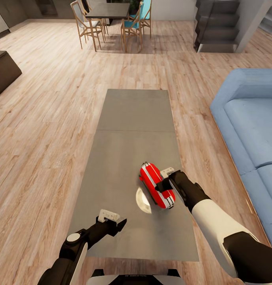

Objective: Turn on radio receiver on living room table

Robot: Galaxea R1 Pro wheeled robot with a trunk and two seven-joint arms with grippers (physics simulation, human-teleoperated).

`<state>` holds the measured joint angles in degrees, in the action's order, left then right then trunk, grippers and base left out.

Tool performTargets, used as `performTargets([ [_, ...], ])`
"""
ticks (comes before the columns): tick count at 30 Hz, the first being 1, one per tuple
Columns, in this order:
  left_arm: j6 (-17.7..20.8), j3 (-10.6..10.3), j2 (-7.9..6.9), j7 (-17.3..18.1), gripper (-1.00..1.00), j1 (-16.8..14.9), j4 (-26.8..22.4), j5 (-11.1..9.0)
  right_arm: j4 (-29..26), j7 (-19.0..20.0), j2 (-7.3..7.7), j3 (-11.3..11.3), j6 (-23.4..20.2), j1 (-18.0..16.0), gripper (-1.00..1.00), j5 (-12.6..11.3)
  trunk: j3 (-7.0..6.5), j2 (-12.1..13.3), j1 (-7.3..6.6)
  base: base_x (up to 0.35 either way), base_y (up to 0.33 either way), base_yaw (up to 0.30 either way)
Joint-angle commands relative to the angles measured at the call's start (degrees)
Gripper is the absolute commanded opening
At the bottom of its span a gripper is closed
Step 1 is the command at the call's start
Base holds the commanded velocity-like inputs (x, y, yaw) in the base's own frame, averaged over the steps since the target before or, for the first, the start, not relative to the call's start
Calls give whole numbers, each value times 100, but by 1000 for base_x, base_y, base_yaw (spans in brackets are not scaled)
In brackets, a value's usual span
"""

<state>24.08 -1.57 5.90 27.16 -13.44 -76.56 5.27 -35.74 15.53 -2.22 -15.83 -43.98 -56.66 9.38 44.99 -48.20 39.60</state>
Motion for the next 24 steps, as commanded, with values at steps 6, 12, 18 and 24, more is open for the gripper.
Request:
performTargets([
  [6,0,-1,1,0,100,-1,1,0,15,-22,25,1,-6,6,-100,-64,1,1,2,0,0,0],
  [12,0,-1,0,0,100,-1,2,0,-101,-21,53,1,-19,4,-100,-46,1,1,2,0,0,0],
  [18,0,-1,0,0,100,-1,3,0,-1063,35,151,-26,-240,-1,-100,-25,1,1,2,0,0,0],
  [24,0,-1,1,0,100,-1,3,0,-2041,61,314,-18,-914,0,-100,-34,1,1,2,0,0,0],
])
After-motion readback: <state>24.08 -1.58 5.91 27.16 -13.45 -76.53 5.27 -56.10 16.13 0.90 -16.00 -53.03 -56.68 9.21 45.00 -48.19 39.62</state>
